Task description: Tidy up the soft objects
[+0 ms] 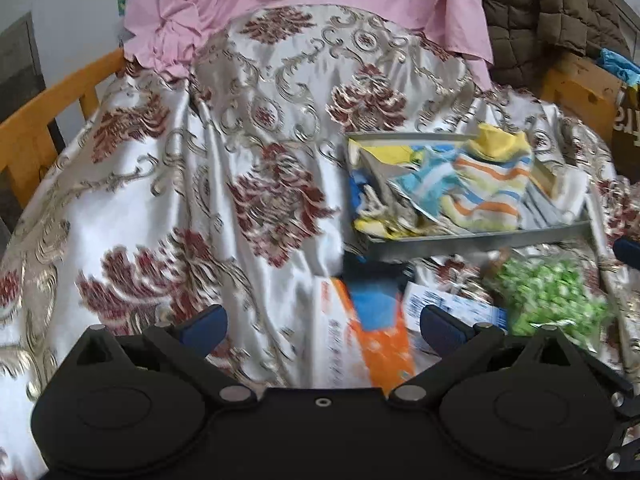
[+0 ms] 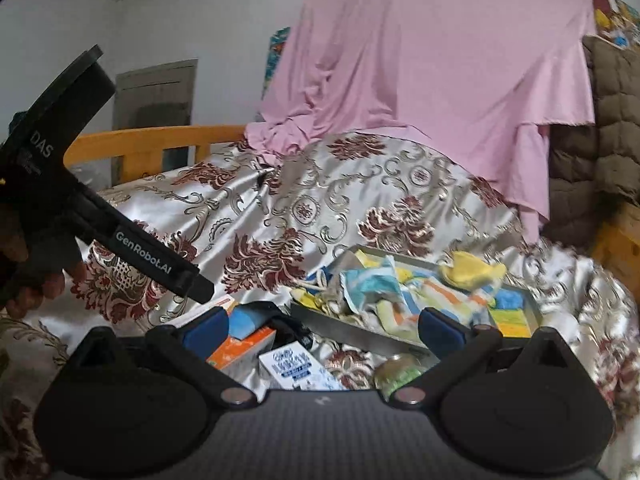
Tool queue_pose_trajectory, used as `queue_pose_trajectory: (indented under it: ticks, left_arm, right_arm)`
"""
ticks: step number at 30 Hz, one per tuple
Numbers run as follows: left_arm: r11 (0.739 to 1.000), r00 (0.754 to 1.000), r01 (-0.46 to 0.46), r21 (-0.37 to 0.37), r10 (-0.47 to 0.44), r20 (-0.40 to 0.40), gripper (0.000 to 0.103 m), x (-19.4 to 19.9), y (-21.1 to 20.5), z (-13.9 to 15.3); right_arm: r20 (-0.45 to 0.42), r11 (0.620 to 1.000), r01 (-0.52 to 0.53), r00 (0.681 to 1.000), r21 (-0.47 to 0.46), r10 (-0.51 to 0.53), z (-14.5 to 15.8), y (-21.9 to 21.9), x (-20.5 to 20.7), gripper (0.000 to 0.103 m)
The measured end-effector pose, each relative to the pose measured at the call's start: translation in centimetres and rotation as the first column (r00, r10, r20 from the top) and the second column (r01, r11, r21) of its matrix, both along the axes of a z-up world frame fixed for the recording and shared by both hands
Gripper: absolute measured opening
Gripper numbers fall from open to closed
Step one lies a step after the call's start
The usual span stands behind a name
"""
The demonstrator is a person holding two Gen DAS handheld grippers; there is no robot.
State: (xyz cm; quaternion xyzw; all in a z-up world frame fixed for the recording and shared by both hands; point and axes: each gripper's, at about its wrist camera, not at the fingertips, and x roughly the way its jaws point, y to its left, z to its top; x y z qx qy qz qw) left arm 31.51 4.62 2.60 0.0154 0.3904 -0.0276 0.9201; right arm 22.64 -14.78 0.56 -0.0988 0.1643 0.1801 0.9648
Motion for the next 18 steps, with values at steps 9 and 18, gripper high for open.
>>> queue_pose_trajectory:
  ticks: [9, 18]
  left_arm:
    - [0.975, 0.986, -0.163, -0.152, 0.164, -0.005, 0.102, 4.2, 2.3, -0.7]
    - [0.963, 0.974, -0.206, -0.176, 0.219, 0.059, 0.102, 6.5, 1.0, -0.8]
  right_arm:
    - [-0.047, 0.995, -0.051, 0.997, 0.084, 0.055, -0.6, -0.1, 4.5, 0.103]
    - [-0.055, 0.991, -0.111, 0.992, 0.07, 0.115, -1.6, -0.1, 7.8, 0.103]
